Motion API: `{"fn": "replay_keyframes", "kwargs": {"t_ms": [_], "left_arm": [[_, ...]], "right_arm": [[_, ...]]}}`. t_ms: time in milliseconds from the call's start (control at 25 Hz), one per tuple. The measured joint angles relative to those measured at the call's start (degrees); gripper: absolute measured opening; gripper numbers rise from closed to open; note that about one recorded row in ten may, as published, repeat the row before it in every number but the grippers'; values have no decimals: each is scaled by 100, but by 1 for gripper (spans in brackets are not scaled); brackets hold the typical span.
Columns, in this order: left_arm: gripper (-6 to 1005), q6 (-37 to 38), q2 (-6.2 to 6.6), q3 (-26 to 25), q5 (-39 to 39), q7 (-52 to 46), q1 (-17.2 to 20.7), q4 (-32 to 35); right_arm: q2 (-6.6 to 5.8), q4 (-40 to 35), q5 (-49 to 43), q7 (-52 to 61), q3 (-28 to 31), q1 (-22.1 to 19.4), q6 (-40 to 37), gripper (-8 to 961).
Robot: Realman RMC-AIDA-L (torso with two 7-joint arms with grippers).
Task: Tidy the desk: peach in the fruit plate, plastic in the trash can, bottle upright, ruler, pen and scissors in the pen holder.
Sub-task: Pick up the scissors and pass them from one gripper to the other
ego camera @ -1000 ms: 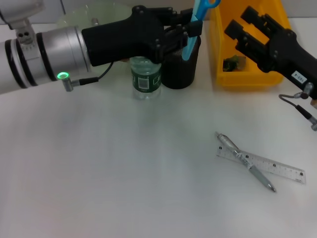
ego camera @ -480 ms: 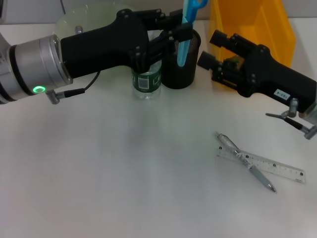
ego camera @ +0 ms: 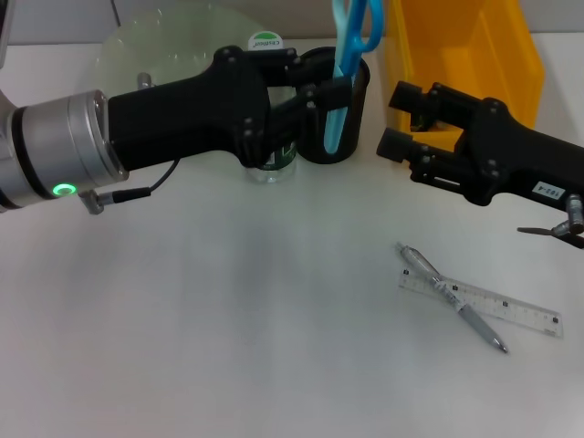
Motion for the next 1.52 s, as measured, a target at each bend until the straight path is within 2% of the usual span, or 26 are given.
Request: {"fn": "replay_keyframes", "kwargs": {"t_ms": [520,1080,1520], "left_arm": [[237,240,-19,70,64,2,12,-24],[237,213,-19,19,63,2,18,-26],[236,199,-28,24,48,1,7,-26]], "right_arm": [[155,-110,-365,217,-166,353,290,716],[167,-265,-378,230,-144,133,126,715],[265,-307,-378,353,-186,152,59,716]]}}
